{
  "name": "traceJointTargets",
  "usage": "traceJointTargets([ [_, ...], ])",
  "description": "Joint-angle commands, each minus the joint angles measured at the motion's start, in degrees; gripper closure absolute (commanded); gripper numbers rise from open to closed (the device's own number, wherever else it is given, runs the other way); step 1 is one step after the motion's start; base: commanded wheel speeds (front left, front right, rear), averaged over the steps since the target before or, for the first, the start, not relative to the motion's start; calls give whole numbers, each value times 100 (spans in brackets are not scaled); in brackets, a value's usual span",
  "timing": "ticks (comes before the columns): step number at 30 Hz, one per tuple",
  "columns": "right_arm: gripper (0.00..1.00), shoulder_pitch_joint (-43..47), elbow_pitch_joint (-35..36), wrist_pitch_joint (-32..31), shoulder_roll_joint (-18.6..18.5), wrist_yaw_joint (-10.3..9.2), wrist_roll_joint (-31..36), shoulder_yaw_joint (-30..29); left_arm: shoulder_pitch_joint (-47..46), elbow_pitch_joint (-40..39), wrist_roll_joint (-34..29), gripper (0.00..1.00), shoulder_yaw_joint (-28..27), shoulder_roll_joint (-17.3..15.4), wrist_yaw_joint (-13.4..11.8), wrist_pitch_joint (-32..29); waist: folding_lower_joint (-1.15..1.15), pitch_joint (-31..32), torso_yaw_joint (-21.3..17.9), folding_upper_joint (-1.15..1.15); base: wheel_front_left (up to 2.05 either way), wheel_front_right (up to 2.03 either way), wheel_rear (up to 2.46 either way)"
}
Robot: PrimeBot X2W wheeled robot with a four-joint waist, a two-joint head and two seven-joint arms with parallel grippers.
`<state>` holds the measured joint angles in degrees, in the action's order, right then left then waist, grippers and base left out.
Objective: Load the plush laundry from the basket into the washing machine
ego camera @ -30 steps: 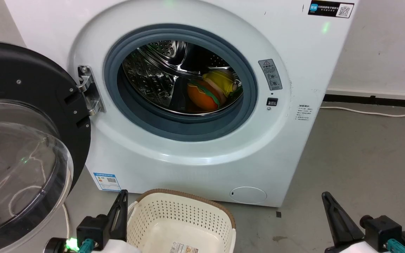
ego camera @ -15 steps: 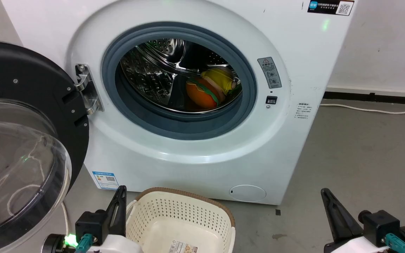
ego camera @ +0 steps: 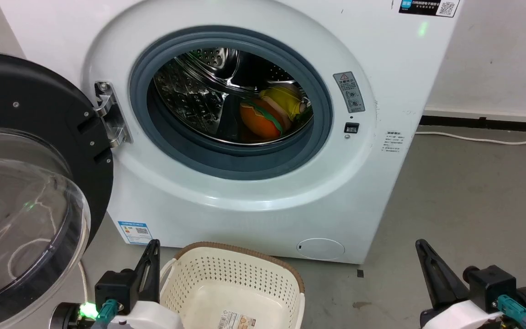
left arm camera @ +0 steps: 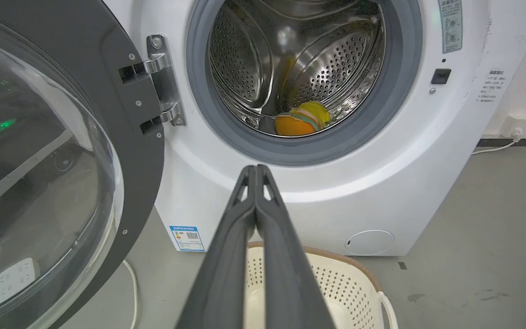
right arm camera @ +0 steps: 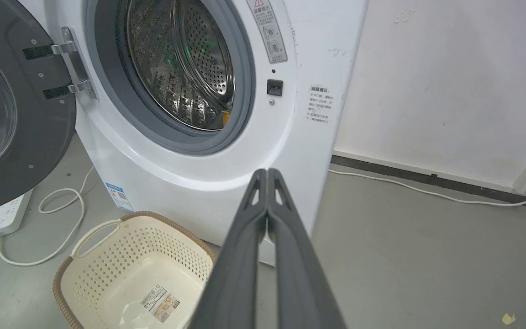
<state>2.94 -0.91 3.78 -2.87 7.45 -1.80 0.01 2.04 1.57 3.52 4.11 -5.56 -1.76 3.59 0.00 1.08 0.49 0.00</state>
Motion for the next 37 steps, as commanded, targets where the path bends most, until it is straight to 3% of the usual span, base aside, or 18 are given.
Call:
traceJointTargets([
  [1, 100, -84, 38, -41, 0, 3, 51, -2, -107, -39, -60, 100, -57, 47, 30, -24, 0, -5, -2, 0, 0, 0, 0],
  [37, 100, -294, 91, -378, 0, 3, 180, -1, -204, -157, -352, 100, -411, 269, 176, -359, 0, -108, -49, 0, 0, 0, 0],
])
